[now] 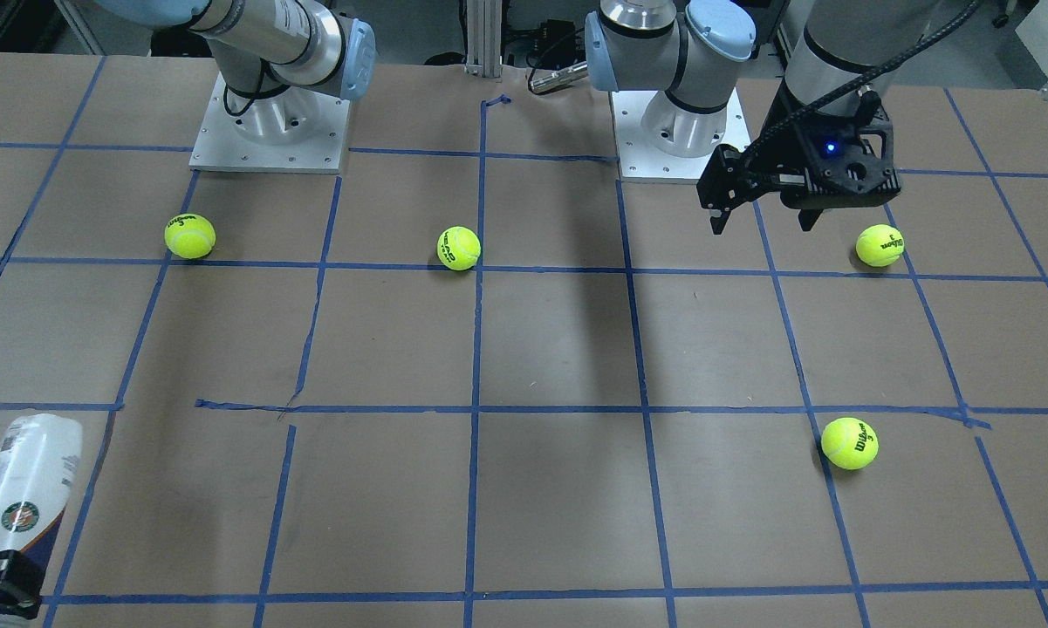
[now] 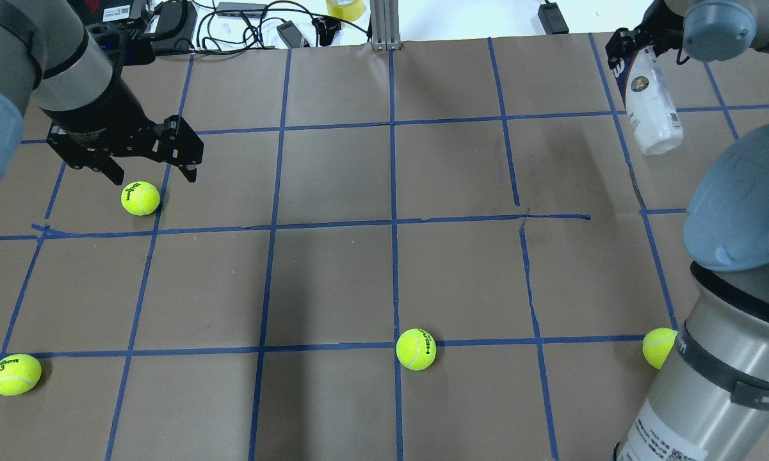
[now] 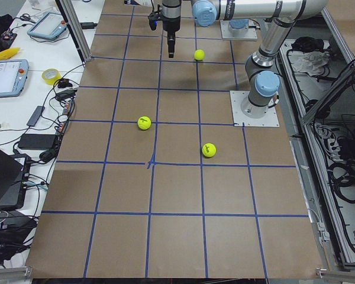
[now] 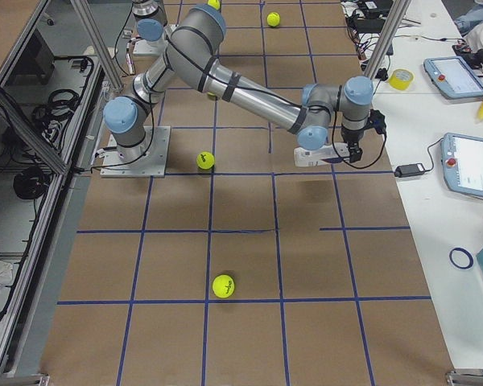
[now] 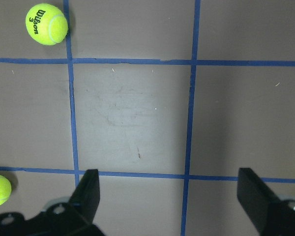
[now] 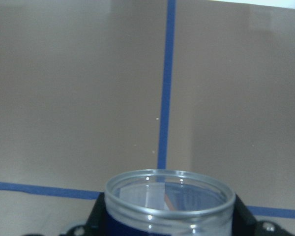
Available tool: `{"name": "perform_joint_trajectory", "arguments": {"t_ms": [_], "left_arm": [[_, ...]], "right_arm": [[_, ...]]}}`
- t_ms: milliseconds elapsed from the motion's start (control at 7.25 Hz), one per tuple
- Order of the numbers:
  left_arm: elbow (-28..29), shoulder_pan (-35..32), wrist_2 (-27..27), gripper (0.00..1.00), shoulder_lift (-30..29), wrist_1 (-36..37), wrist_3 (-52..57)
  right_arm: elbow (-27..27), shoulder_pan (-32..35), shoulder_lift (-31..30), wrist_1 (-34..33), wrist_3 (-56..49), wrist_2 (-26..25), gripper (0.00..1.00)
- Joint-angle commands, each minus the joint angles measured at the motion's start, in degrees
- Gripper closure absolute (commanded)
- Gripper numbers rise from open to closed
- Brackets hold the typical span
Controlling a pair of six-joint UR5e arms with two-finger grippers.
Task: Lift up tennis ball bucket
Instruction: 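Carry the can with the right gripper toward the middle of the table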
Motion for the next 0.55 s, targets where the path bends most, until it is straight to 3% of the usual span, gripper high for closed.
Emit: {"name": "perform_joint_trajectory", "arguments": {"t_ms": [0, 276, 414], "left_arm": [[0.2, 0.5, -0.2, 0.00, 0.1, 0.3, 0.8], [1.2, 4.6, -0.6, 0.00, 0.5, -0.3, 0.8], [1.9, 6.7, -0.7, 0.00, 0.5, -0.3, 0.8]], "right_arm": [[5.8, 9.5, -4.6, 0.1, -2.7, -0.6, 0.54], [6.8, 18.3, -4.7, 0.3, -8.9, -1.1, 0.55], [6.8, 23.4, -4.8, 0.3, -12.4, -1.2, 0.69]]}}
